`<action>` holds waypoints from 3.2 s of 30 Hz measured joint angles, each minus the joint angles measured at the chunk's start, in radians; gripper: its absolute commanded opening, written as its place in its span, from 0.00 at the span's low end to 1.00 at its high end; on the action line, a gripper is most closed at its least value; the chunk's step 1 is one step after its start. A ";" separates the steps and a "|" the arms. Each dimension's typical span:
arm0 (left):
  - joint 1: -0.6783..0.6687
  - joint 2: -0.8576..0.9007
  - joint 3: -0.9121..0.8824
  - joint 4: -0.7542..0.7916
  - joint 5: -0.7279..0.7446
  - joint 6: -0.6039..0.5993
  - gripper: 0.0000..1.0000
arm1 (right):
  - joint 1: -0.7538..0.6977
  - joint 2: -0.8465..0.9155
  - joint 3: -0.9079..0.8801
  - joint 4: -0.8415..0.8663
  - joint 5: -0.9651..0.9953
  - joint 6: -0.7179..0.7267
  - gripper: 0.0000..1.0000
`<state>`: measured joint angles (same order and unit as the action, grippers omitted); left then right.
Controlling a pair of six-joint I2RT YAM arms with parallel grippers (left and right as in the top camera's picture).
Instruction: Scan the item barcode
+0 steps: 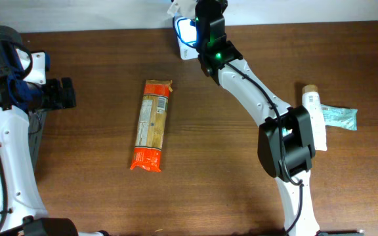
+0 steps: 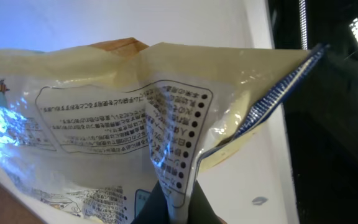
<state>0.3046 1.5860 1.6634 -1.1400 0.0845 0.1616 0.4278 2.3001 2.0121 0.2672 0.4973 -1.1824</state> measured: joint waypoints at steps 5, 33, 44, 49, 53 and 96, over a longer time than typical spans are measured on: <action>0.000 0.000 0.000 0.000 0.000 0.000 0.99 | -0.007 0.061 0.000 0.061 -0.007 -0.084 0.04; 0.000 0.000 0.000 0.000 0.000 0.000 0.99 | -0.033 0.091 0.000 0.048 -0.033 -0.130 0.04; 0.000 0.000 0.000 0.000 0.000 0.000 0.99 | -0.033 0.092 0.000 0.104 -0.037 -0.130 0.04; 0.000 0.000 0.000 0.000 0.000 0.000 0.99 | -0.033 0.092 0.000 0.093 -0.037 -0.130 0.04; 0.000 0.000 0.000 0.000 0.000 0.000 0.99 | -0.033 0.092 0.000 0.092 -0.037 -0.130 0.04; 0.000 0.000 0.000 -0.001 0.000 0.000 0.99 | -0.951 -0.593 -0.614 -1.379 -0.751 1.394 0.62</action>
<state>0.3046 1.5860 1.6634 -1.1408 0.0849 0.1619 -0.5232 1.7073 1.3979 -1.1114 -0.2535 0.2111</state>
